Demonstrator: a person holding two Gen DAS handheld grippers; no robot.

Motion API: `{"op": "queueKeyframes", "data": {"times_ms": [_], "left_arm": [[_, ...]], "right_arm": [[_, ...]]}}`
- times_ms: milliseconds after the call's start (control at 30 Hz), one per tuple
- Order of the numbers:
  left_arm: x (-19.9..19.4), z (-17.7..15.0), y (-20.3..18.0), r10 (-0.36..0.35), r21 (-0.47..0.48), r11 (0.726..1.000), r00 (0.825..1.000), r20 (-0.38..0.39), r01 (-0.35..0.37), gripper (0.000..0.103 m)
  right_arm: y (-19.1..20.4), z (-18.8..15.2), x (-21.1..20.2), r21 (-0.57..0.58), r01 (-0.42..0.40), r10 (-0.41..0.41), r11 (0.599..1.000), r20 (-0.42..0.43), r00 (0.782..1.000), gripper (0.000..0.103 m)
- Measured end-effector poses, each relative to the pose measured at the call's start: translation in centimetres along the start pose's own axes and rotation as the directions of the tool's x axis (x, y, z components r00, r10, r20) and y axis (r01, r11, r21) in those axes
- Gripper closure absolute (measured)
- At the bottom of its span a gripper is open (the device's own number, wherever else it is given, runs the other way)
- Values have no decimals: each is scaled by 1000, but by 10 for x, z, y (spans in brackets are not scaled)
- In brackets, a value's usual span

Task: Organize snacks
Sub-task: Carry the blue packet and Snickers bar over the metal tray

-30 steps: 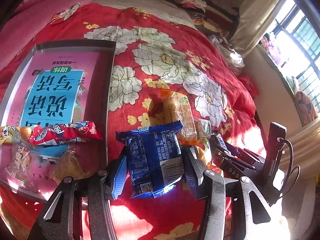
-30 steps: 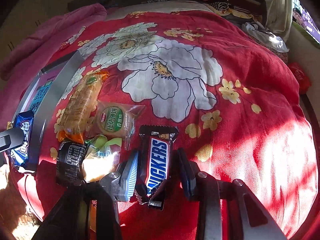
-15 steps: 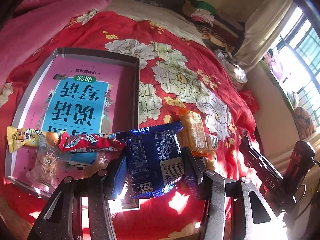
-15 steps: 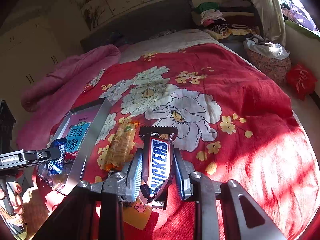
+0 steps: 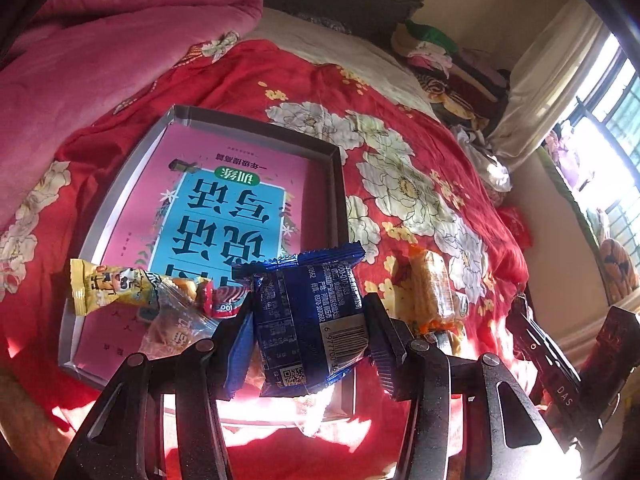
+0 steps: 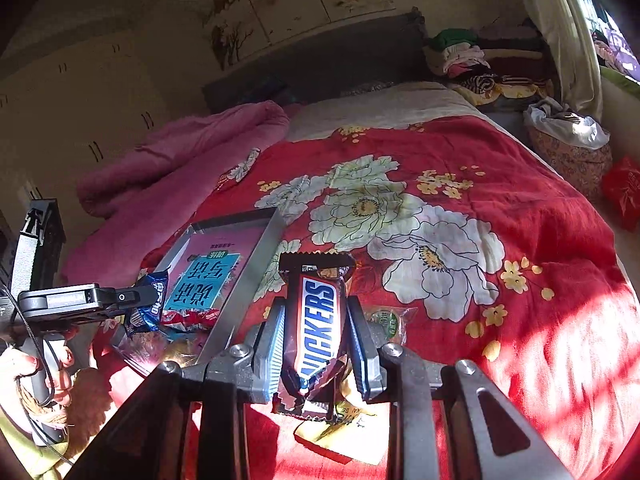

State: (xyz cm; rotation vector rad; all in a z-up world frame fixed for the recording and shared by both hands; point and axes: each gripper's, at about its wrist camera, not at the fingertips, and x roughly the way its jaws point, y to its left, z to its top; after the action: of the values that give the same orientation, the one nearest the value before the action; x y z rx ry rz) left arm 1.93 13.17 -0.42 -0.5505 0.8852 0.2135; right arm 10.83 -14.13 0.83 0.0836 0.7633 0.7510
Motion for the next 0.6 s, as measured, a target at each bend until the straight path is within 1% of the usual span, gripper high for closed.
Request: {"op": "queueKeyframes", "data": {"times_ms": [133, 400, 600], "left_arm": [[-4, 1, 7, 4, -6, 1000, 1000, 13, -4, 50], [-13, 5, 18, 7, -14, 1000, 999, 37, -7, 50], [-21, 9, 32, 12, -34, 999, 998, 57, -10, 50]], "right_arm": [[9, -2, -1, -16, -18, 18, 1000, 4, 1000, 74], [21, -4, -1, -14, -46, 46, 999, 3, 999, 74], [33, -3, -3, -27, -66, 66, 997, 19, 998, 74]]}}
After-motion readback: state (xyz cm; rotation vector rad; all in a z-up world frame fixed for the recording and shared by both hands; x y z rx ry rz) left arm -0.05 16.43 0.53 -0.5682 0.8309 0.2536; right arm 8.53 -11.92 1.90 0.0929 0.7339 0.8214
